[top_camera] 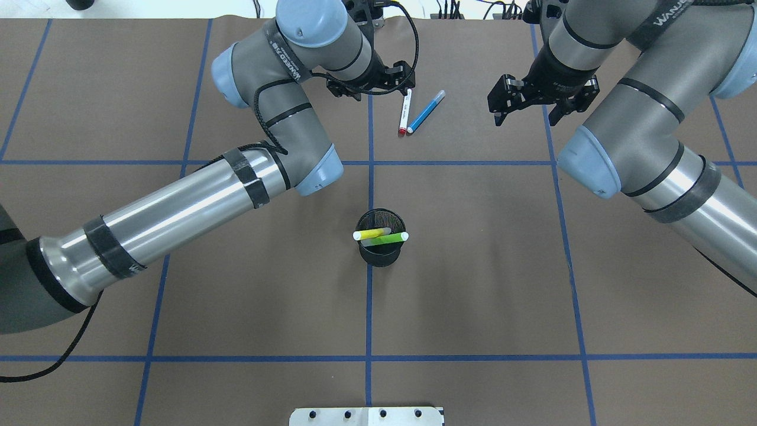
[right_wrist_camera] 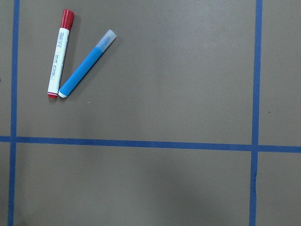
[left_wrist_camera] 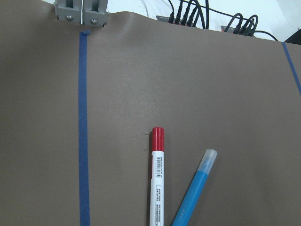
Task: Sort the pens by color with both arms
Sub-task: 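Set the white marker beside the blue highlighter and open the left gripper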
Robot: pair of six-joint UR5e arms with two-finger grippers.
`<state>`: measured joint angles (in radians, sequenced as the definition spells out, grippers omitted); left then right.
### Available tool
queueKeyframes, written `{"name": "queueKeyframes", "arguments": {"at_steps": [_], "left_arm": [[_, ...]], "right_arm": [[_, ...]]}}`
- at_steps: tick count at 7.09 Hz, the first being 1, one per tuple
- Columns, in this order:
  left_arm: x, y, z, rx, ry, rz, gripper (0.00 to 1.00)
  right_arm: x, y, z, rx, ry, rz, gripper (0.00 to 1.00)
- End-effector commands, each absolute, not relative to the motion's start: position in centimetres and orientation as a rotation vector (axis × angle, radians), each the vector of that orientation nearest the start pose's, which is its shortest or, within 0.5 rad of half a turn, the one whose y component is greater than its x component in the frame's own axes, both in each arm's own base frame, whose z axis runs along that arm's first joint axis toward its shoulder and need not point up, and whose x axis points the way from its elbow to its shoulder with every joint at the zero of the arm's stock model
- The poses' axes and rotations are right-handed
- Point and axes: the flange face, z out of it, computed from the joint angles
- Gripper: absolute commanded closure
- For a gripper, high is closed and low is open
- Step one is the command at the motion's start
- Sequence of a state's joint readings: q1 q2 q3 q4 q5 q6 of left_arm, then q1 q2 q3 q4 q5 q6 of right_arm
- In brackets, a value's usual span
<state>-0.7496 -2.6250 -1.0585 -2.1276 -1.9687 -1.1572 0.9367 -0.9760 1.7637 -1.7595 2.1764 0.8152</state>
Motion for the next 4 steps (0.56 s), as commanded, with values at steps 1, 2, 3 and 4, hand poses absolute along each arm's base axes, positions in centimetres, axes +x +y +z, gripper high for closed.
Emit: {"name": "queueKeyframes", "arguments": {"at_steps": [1,2,3,4], "left_arm": [[46.8,-62.0,14.0,0.180,1.098,-0.025,0.01],[42.9,-60.4,15.7,0.180,1.072,0.025,0.01],[39.9,-58.4,17.0,0.185,1.037,0.082,0.01],[37.2,-56.7,18.2,0.190,1.002,0.126,0.01]], "right_arm": [[-31.3,-55.4,23.4,0.069,-0.845,-0.011,0.01],[-31.8,-54.8,22.9,0.059,-0.853,0.003,0.01],[-33.0,-53.8,21.9,0.046,-0.867,0.017,0.01],[-34.3,-52.6,21.2,0.026,-0.877,0.027,0.01]]}}
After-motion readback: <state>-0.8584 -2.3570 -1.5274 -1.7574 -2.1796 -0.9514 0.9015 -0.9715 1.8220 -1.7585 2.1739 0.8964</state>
